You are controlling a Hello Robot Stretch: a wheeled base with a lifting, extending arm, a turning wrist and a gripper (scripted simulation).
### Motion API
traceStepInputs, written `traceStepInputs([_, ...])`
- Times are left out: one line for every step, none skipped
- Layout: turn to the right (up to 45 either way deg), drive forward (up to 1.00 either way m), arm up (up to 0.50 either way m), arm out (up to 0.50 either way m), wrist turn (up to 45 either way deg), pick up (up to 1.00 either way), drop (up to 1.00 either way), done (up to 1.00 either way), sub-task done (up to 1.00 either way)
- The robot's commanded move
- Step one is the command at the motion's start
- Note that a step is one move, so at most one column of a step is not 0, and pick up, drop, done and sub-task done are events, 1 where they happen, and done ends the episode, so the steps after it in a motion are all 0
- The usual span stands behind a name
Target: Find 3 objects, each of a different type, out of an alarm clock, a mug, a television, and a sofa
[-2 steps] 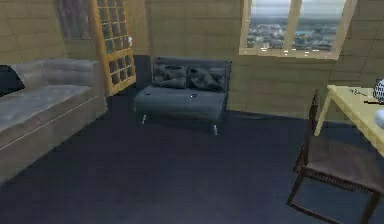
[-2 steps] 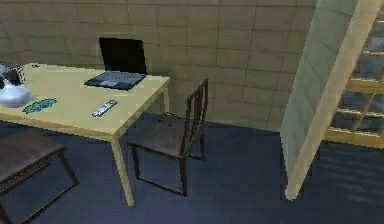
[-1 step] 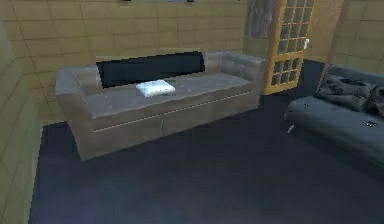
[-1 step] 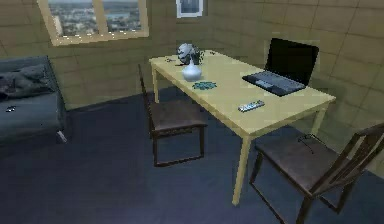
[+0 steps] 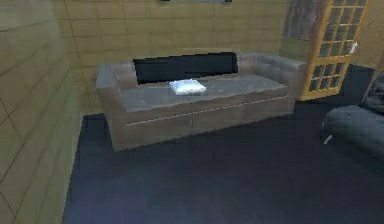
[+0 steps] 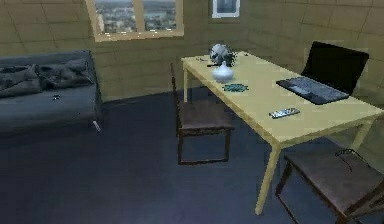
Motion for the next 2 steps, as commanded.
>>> traceStepInputs([0.0,0.30,0.00,0.00,0.0,0.00,0.00,0.00,0.00])
traceStepInputs([-21.0,0.00,0.00,0.00,0.0,0.00,0.00,0.00,0.00])
